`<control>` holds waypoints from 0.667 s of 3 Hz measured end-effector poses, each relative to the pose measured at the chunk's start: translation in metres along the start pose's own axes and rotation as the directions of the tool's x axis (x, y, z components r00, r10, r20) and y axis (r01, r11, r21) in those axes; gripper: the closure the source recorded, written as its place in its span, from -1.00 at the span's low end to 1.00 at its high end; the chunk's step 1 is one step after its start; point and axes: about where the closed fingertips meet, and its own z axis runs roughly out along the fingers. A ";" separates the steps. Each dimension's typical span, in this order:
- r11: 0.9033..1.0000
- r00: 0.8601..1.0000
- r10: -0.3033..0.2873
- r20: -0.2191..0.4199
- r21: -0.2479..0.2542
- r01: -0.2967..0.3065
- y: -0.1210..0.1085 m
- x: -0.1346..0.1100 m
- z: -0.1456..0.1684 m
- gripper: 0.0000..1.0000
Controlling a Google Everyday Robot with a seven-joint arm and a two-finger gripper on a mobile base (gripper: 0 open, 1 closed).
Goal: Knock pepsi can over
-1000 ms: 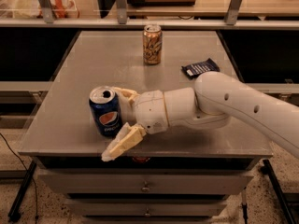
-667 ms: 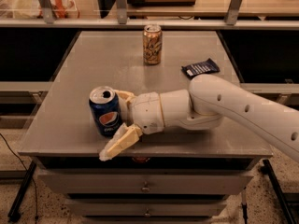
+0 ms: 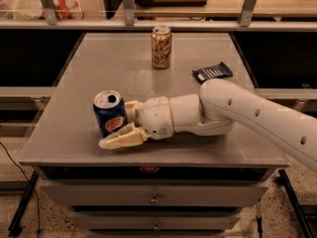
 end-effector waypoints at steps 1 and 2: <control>1.000 1.000 -0.017 -0.001 0.011 0.017 -0.005 -0.005 -0.006 0.27; 1.000 1.000 -0.025 0.000 0.012 0.025 -0.008 -0.007 -0.008 0.74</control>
Offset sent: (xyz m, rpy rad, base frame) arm 0.0132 -0.0132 0.0105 0.0037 -0.0336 -0.0166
